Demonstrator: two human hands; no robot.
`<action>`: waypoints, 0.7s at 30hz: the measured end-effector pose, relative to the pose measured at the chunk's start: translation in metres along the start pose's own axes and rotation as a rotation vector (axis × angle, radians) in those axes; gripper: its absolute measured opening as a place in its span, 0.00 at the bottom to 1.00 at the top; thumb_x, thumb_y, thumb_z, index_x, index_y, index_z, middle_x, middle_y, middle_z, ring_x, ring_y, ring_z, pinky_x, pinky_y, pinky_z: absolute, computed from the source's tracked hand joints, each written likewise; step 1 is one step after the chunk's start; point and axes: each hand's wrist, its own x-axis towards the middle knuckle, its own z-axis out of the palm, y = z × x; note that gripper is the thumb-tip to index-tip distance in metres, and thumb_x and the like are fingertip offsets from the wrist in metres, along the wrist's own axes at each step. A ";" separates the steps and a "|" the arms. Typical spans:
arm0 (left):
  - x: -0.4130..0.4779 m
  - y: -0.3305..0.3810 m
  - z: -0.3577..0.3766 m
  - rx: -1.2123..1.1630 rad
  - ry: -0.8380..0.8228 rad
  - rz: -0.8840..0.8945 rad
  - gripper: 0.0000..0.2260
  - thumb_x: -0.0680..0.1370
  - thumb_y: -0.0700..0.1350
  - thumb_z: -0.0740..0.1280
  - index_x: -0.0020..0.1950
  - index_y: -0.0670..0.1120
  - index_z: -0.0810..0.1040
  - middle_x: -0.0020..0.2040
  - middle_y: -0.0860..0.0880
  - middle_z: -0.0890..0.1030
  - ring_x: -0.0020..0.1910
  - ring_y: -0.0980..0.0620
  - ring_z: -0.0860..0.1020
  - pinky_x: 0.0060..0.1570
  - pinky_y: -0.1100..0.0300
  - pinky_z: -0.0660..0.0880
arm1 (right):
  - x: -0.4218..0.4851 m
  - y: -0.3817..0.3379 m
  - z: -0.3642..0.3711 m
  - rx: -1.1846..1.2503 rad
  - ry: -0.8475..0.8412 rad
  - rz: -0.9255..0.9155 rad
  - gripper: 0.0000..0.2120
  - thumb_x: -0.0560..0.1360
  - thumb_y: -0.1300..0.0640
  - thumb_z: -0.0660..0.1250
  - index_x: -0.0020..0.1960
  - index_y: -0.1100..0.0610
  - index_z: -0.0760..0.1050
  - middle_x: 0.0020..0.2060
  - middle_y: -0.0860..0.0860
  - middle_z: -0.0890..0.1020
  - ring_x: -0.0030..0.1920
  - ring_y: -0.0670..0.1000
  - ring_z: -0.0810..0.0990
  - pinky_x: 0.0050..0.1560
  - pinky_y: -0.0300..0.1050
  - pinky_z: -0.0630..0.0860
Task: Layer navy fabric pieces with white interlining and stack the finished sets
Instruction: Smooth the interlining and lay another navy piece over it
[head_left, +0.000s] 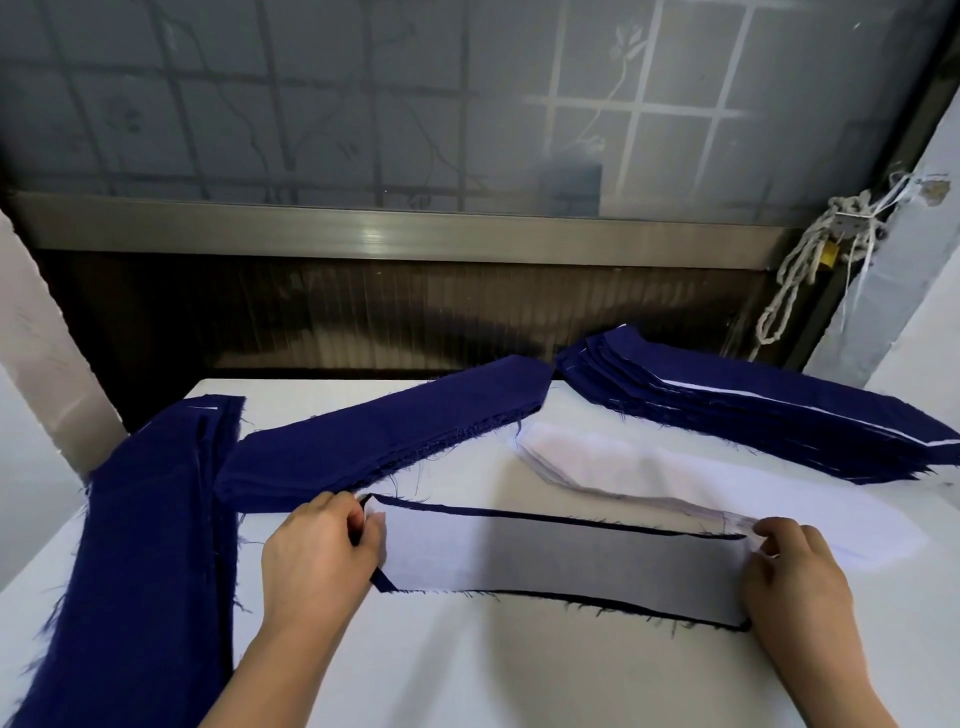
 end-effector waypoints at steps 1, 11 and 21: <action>0.000 0.000 0.000 -0.001 -0.004 -0.001 0.17 0.74 0.48 0.72 0.30 0.49 0.68 0.29 0.54 0.71 0.30 0.51 0.70 0.27 0.59 0.63 | 0.000 0.000 0.000 -0.014 -0.003 0.002 0.14 0.71 0.71 0.64 0.55 0.63 0.75 0.50 0.60 0.76 0.45 0.63 0.76 0.45 0.51 0.71; 0.002 0.004 -0.004 -0.080 0.011 -0.083 0.09 0.74 0.41 0.71 0.44 0.48 0.71 0.40 0.54 0.75 0.37 0.50 0.75 0.32 0.54 0.71 | 0.002 0.005 0.004 -0.273 0.114 -0.075 0.09 0.66 0.70 0.72 0.46 0.65 0.79 0.42 0.65 0.78 0.44 0.68 0.74 0.42 0.57 0.71; 0.001 0.001 0.003 -0.005 -0.044 0.022 0.14 0.74 0.49 0.71 0.34 0.50 0.69 0.30 0.54 0.72 0.30 0.53 0.71 0.28 0.58 0.64 | 0.006 0.004 0.006 -0.389 0.143 -0.090 0.07 0.65 0.68 0.73 0.42 0.62 0.80 0.41 0.63 0.78 0.44 0.66 0.75 0.45 0.57 0.67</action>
